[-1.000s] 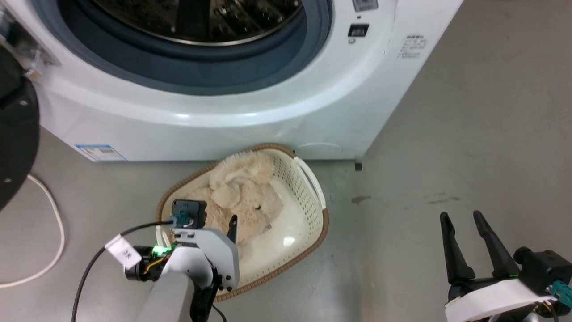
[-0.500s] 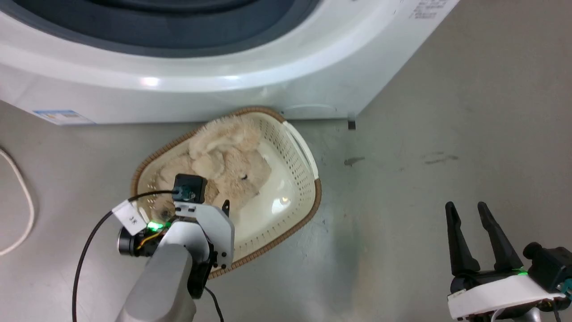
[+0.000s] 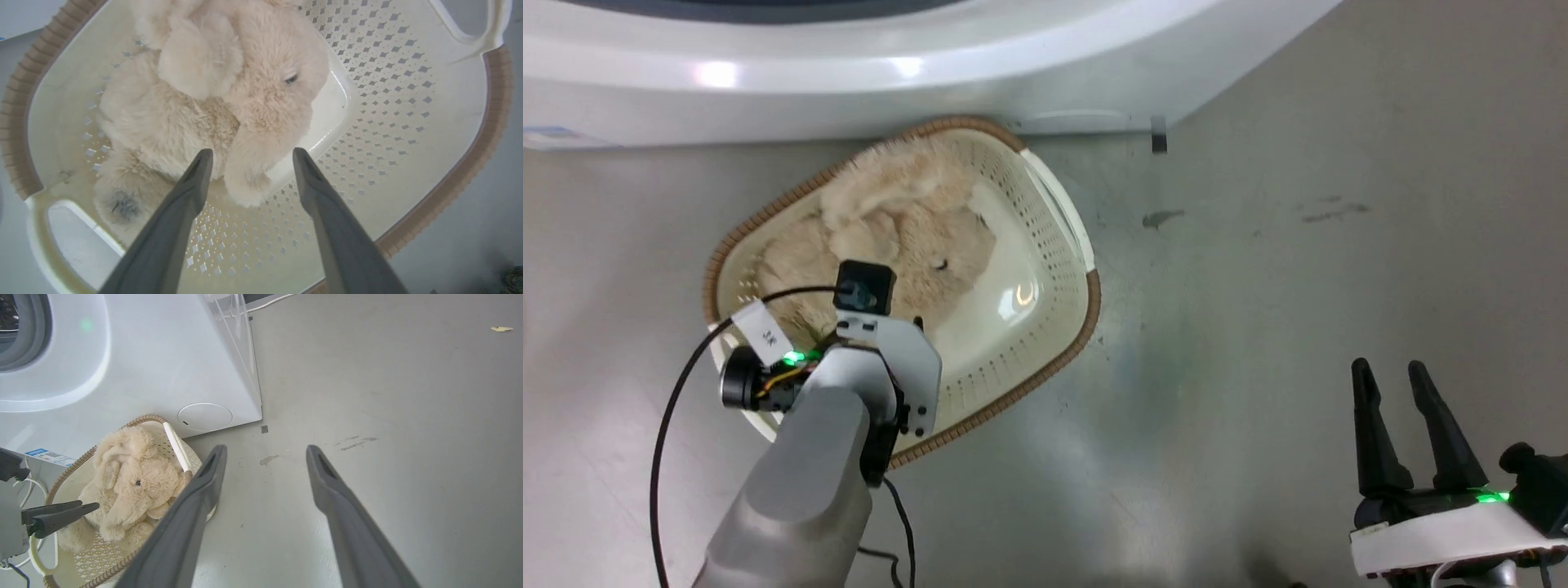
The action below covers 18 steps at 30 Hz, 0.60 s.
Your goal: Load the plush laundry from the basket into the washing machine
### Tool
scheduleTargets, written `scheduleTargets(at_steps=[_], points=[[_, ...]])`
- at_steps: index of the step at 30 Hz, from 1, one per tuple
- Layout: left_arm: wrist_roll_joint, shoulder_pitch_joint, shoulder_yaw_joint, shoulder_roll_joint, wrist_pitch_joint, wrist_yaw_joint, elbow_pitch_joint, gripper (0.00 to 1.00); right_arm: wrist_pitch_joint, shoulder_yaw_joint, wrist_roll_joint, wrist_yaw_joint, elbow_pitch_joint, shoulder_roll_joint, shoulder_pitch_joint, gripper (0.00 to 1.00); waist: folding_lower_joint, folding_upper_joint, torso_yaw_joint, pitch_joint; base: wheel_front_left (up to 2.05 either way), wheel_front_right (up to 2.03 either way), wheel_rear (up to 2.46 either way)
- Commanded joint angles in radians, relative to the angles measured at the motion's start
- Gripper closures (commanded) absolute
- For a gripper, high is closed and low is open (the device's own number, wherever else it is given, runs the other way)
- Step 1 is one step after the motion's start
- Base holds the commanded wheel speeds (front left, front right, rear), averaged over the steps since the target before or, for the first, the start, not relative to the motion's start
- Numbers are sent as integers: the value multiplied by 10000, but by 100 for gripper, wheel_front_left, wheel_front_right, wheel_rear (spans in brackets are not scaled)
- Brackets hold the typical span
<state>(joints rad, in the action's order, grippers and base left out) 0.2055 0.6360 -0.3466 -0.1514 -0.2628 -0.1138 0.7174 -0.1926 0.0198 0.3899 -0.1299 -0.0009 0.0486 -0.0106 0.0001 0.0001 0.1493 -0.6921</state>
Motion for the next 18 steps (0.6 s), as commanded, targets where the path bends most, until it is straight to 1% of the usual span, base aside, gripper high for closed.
scheduleTargets(at_steps=[1, 12, 18], points=[[-7, 360, -148, -84, 60, -141, 193, 0, -107, 37, 161, -7, -50, 12, -229, 0, -1, -1, 86, -330, 0, 0, 0], [157, 1411, -674, -162, 381, -491, 1162, 0, -337, 50, 621, -7, -76, 14, -255, 0, -1, -1, 227, -1409, 0, 0, 0], [276, 1962, -936, -185, 556, -451, 1658, 0, -442, 41, 858, -7, -91, 14, -245, 0, -1, -1, 300, -1877, 0, 0, 0]])
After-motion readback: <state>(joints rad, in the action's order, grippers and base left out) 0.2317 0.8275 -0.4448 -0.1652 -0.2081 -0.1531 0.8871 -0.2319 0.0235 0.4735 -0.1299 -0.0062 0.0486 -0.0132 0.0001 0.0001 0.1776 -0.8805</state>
